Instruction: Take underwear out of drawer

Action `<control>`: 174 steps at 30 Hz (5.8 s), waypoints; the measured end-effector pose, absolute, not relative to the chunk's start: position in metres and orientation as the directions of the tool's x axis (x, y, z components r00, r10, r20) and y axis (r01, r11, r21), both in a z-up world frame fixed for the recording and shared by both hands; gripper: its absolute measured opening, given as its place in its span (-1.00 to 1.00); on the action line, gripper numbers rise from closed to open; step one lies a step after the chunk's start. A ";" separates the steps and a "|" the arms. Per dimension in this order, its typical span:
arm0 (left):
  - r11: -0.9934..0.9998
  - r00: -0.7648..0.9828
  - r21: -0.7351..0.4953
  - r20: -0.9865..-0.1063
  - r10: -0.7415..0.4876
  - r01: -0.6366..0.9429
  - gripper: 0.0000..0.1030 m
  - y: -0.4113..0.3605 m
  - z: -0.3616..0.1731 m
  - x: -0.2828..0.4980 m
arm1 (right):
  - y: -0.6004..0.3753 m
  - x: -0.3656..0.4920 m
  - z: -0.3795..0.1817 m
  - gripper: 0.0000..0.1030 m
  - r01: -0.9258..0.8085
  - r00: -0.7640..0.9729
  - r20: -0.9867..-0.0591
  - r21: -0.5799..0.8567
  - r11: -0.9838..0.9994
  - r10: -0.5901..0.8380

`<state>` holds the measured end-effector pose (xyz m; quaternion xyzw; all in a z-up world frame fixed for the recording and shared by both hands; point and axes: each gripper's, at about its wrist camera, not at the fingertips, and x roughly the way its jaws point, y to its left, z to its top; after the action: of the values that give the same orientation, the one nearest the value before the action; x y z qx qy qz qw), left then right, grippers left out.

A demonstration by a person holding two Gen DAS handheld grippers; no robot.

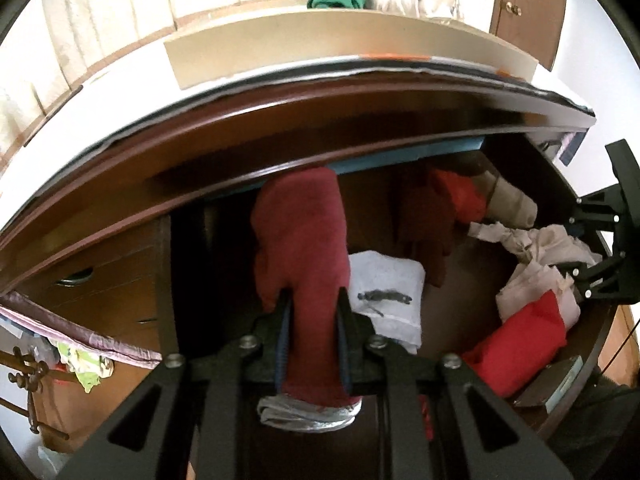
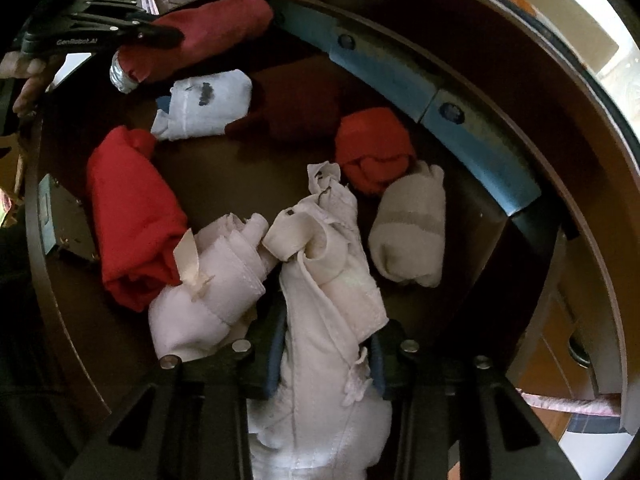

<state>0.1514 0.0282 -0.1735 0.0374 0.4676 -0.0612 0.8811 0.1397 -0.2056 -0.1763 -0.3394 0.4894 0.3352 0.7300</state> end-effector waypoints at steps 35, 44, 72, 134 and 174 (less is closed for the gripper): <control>0.978 0.650 0.051 -0.754 -0.094 0.201 -0.69 0.035 -0.162 0.123 | -0.249 0.119 -0.121 -0.30 -0.791 0.428 -0.832 -0.157 0.591 0.352; 0.979 0.665 0.047 -0.740 -0.099 0.199 -0.70 0.038 -0.159 0.121 | -0.257 0.113 -0.111 -0.30 -0.783 0.468 -0.788 -0.160 0.601 0.400; 0.983 0.732 0.003 -0.668 -0.135 0.184 -0.75 0.042 -0.150 0.098 | -0.268 0.104 -0.097 -0.30 -0.764 0.543 -0.685 -0.165 0.624 0.485; 0.992 0.942 -0.019 -0.311 -0.122 0.122 -0.75 0.050 -0.079 0.047 | -0.269 0.089 -0.041 -0.30 -0.737 0.623 -0.493 -0.112 0.666 0.607; 0.992 0.952 0.005 -0.282 -0.118 0.124 -0.84 0.068 -0.030 0.100 | -0.221 0.123 0.018 -0.30 -0.753 0.595 -0.494 -0.069 0.654 0.634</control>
<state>0.1004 0.0680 -0.0299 0.0116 0.1423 -0.0613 0.9879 0.1233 -0.2210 0.0178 -0.1365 0.2189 0.3929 0.8827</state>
